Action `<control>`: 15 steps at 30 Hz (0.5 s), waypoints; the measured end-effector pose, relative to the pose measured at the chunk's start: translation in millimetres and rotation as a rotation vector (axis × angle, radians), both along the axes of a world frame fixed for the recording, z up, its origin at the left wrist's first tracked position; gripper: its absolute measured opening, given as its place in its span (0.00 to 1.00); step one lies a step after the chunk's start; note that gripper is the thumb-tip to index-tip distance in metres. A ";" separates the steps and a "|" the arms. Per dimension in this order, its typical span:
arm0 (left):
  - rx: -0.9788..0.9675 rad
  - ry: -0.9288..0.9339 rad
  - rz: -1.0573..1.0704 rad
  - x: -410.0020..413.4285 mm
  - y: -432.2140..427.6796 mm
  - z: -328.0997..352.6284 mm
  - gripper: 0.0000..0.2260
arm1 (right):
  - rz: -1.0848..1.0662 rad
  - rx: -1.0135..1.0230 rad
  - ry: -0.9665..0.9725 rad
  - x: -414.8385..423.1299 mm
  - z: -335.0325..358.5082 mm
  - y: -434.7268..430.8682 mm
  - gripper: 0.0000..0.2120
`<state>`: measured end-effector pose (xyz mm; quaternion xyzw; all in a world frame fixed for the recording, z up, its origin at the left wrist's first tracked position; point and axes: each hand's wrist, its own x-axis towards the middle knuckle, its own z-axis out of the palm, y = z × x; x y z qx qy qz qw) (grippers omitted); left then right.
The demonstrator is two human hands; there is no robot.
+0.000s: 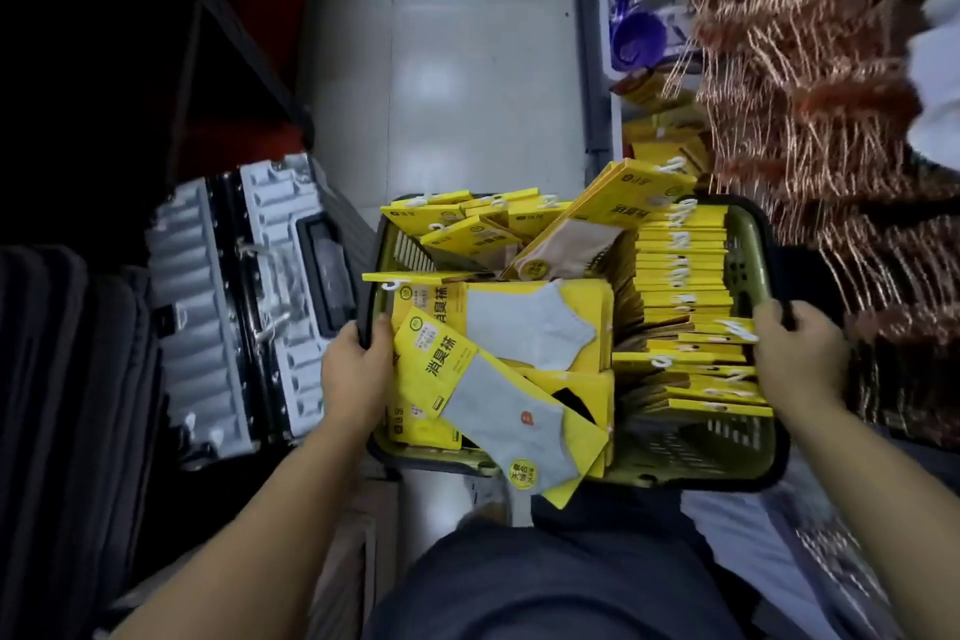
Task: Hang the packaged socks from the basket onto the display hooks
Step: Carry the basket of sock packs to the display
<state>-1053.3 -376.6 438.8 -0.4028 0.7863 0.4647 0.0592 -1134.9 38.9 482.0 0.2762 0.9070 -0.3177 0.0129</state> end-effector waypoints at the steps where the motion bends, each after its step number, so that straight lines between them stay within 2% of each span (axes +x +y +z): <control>1: -0.010 0.003 0.004 -18.5 -4.8 1.4 0.17 | -0.001 -0.009 -0.003 -19.0 -0.9 -4.7 0.20; 15: -0.081 -0.011 0.098 -290.0 -67.6 18.9 0.20 | 0.088 -0.105 -0.042 -318.8 -14.7 -76.8 0.18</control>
